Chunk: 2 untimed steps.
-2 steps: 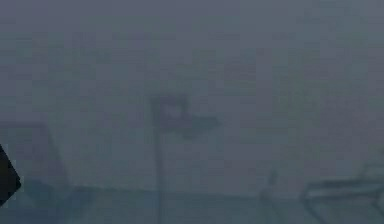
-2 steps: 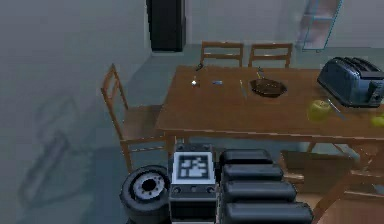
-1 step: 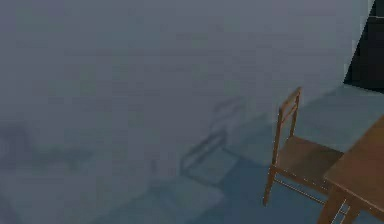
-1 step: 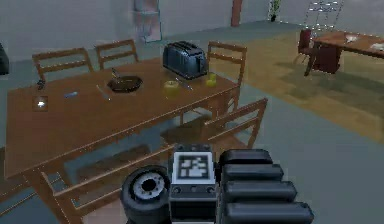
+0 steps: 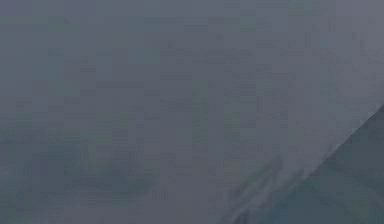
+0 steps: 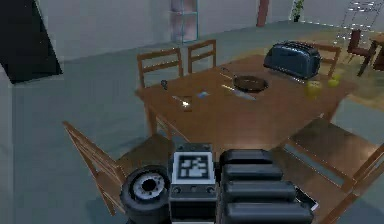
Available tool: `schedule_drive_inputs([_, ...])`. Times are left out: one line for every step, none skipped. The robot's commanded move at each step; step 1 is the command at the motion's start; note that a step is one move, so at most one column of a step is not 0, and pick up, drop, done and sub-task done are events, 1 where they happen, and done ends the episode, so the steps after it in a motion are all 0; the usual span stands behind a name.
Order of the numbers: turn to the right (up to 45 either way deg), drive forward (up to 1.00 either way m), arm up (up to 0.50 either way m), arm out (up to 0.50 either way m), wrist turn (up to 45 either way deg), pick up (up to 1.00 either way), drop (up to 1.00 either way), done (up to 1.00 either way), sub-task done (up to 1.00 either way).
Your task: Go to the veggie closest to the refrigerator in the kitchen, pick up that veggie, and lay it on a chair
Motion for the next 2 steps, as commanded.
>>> schedule_drive_inputs([-45.0, 0.0, 0.0, 0.0, 0.0, 0.0, 0.0, 0.0, 0.0])
schedule_drive_inputs([-3.0, 0.0, 0.0, 0.0, 0.0, 0.0, 0.0, 0.0, 0.0])
